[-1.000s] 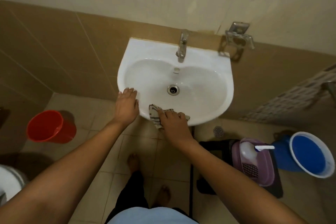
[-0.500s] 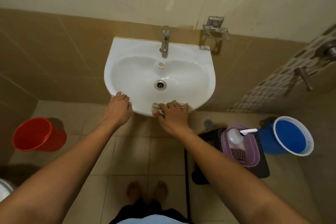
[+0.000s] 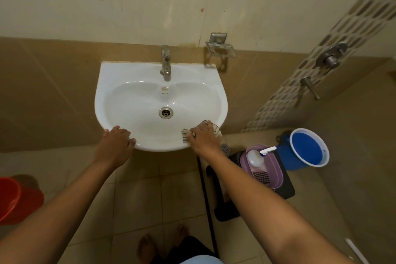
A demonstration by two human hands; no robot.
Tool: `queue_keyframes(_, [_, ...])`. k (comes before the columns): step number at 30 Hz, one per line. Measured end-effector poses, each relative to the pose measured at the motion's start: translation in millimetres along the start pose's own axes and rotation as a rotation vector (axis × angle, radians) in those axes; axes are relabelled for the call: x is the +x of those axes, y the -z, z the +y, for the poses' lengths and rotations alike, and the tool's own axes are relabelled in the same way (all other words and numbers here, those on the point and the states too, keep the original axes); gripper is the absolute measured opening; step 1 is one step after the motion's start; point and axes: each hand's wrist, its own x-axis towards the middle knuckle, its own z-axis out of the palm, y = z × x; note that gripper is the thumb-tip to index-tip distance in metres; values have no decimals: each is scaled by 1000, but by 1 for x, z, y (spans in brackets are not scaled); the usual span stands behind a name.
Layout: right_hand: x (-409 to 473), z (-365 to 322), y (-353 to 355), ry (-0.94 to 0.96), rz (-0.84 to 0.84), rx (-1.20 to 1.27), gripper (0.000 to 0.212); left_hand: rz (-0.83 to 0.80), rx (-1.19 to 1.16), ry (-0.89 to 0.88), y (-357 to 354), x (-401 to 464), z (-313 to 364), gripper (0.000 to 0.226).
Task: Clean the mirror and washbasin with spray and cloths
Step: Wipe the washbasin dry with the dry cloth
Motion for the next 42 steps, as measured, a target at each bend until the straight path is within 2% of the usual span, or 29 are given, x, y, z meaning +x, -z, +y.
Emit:
queue_keyframes(8, [57, 34, 24, -62, 24, -122, 39, -7, 18, 51, 4, 26, -24, 37])
queue_keyframes(13, [105, 53, 42, -30, 29, -266, 42, -1, 42, 105, 8, 52, -44, 48])
queue_keyframes(19, [165, 66, 60, 129, 95, -424, 59, 17, 23, 167, 16, 86, -58, 71])
queue_keyframes(23, [203, 53, 71, 289, 130, -439, 63, 33, 11, 196, 19, 108, -63, 74])
queue_keyframes(29, [242, 1, 60, 518, 126, -339, 58, 50, 28, 183, 15, 130, -61, 75])
queue_keyframes(32, [250, 6, 62, 569, 110, -385, 72, 40, 43, 171, 12, 133, -62, 77])
queue_keyframes(39, [217, 27, 52, 462, 188, -417, 92, 10, 77, 143, 16, 132, -71, 79])
queue_keyframes(42, [186, 46, 40, 392, 152, -482, 83, 5, 74, 118, 16, 131, -72, 79])
